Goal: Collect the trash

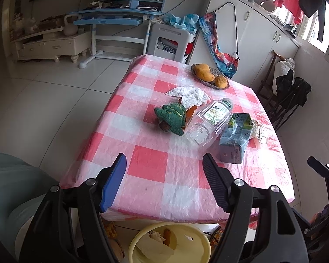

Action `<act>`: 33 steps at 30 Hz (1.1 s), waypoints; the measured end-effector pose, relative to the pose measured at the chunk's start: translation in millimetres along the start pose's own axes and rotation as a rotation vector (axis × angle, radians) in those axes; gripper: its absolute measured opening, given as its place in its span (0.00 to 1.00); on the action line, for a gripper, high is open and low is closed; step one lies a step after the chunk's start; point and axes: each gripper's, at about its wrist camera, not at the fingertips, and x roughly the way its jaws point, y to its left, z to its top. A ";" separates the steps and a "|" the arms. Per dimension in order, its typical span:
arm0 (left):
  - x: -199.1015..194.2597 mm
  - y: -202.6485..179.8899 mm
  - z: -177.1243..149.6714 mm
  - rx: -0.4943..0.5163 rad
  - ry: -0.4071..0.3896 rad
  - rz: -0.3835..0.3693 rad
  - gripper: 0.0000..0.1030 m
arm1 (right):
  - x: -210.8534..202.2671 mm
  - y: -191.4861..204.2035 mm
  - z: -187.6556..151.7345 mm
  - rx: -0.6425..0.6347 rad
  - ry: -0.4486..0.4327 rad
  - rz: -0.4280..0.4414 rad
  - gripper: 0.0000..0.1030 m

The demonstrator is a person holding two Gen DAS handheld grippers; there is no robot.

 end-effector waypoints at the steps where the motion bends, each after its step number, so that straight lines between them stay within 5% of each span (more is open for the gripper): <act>1: -0.4 -0.4 0.2 0.001 -0.003 0.001 0.67 | 0.3 0.0 -0.2 0.000 0.001 0.000 0.92; 33: -1.9 -1.3 1.4 0.008 -0.013 0.003 0.69 | 7.9 -1.8 -4.2 -0.001 0.023 -0.011 0.92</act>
